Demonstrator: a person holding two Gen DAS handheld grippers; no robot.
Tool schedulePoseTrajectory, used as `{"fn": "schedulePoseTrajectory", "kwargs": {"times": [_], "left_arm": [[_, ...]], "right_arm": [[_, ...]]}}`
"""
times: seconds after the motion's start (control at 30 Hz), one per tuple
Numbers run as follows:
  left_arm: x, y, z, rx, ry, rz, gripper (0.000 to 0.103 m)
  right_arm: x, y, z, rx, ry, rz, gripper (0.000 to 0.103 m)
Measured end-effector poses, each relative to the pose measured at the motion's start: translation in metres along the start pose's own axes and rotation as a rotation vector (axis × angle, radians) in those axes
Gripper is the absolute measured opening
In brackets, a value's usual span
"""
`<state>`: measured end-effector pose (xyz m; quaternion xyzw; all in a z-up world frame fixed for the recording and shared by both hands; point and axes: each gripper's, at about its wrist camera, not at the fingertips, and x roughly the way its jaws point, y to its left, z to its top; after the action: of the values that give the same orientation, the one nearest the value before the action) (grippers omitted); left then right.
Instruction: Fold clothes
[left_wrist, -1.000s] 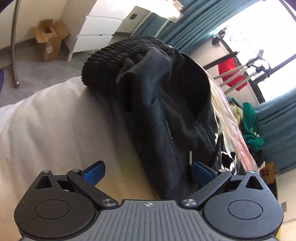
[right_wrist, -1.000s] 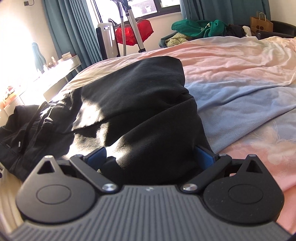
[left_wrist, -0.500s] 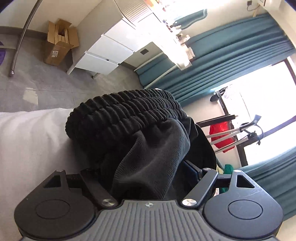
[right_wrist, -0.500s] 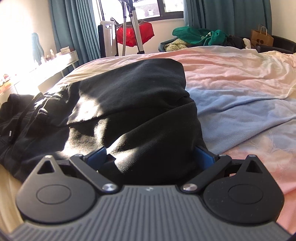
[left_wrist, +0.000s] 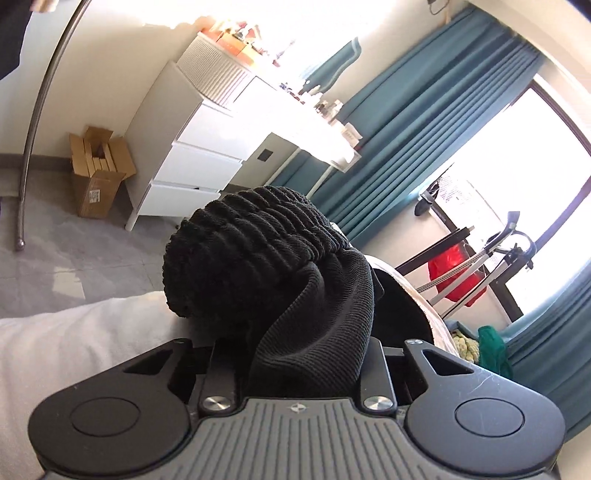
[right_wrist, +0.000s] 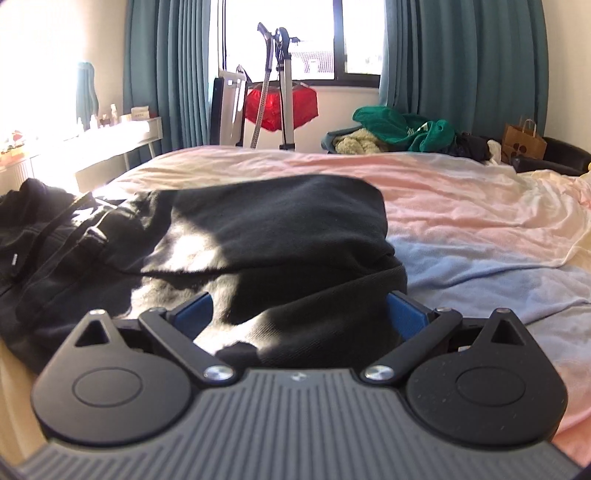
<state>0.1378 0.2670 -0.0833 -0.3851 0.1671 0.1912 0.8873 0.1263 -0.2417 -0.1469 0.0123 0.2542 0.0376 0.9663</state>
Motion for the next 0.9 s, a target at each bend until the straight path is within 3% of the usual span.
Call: {"fn": "schedulePoseTrajectory", "kwargs": {"times": [0.07, 0.2, 0.37, 0.53, 0.63, 0.77, 0.9], "left_arm": [[-0.007, -0.011, -0.001, 0.050, -0.017, -0.002, 0.026], [-0.024, -0.036, -0.007, 0.209, -0.057, -0.022, 0.025], [-0.059, -0.084, -0.026, 0.422, -0.179, -0.090, 0.022], [-0.087, -0.156, -0.055, 0.492, -0.274, -0.160, 0.019], [-0.107, -0.211, -0.084, 0.571, -0.321, -0.222, 0.018], [-0.127, -0.276, -0.128, 0.603, -0.357, -0.330, 0.017], [-0.133, -0.339, -0.196, 0.630, -0.276, -0.440, 0.017]], "right_arm": [[0.010, 0.001, -0.007, 0.003, 0.050, 0.012, 0.103], [0.009, -0.001, -0.007, 0.020, 0.058, 0.025, 0.103], [-0.010, -0.012, 0.005, 0.133, 0.090, 0.050, 0.102], [-0.038, -0.029, 0.009, 0.265, 0.108, 0.081, 0.102], [-0.052, -0.039, 0.017, 0.282, 0.065, 0.014, 0.102], [-0.065, -0.059, 0.033, 0.293, -0.005, -0.033, 0.102], [-0.081, -0.082, 0.047, 0.297, -0.089, -0.079, 0.102]]}}
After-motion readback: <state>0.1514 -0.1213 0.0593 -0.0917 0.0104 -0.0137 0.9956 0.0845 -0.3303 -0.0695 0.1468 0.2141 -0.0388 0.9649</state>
